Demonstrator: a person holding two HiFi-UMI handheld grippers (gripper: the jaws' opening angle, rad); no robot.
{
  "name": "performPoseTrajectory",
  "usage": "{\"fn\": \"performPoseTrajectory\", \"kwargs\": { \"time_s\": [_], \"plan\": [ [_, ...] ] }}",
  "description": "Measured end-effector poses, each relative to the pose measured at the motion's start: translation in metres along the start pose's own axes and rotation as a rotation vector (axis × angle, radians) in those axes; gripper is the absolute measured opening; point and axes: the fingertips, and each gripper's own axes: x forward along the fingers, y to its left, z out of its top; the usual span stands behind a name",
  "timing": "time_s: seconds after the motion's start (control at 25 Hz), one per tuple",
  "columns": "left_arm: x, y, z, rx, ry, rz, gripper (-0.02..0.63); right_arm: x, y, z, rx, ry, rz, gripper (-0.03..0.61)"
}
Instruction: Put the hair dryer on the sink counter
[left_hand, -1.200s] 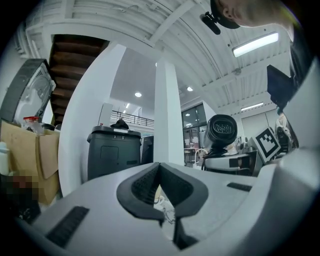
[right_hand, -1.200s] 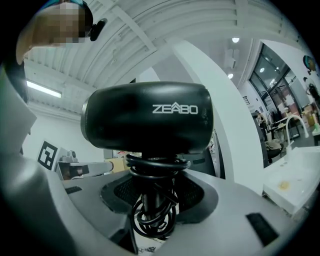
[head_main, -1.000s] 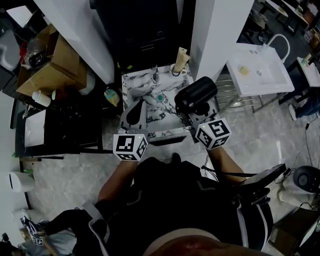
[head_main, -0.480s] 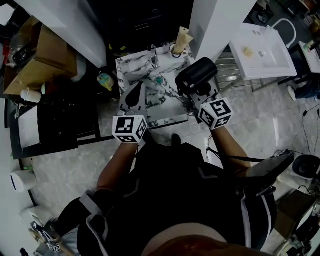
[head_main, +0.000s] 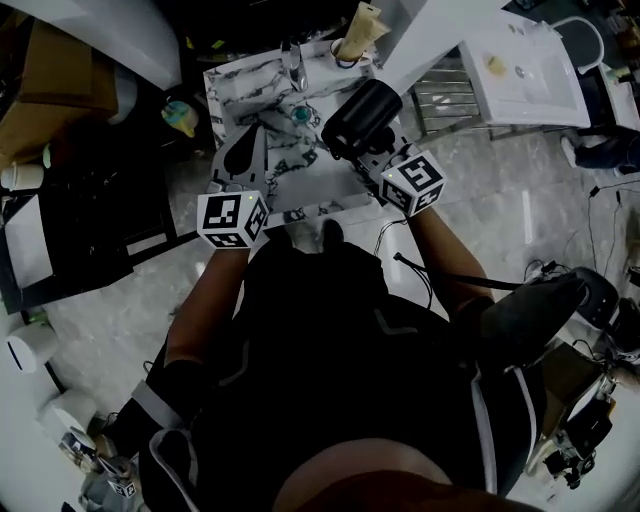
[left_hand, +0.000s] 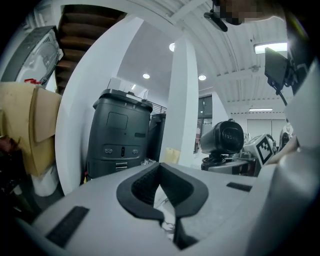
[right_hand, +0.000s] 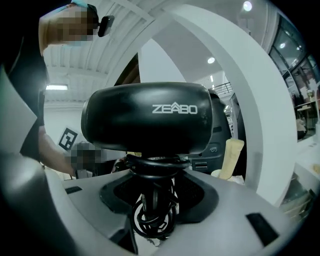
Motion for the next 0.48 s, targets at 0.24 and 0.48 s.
{"fn": "performPoseTrajectory", "kwargs": {
  "time_s": [0.24, 0.48],
  "plan": [
    [0.008, 0.016, -0.038, -0.038, 0.072, 0.016, 0.005, 0.027, 0.000, -0.042, -0.037, 0.103, 0.084, 0.201],
    [0.008, 0.023, -0.071, -0.076, 0.133, 0.057, 0.005, 0.049, -0.001, -0.082, -0.070, 0.206, 0.167, 0.201]
  ]
}}
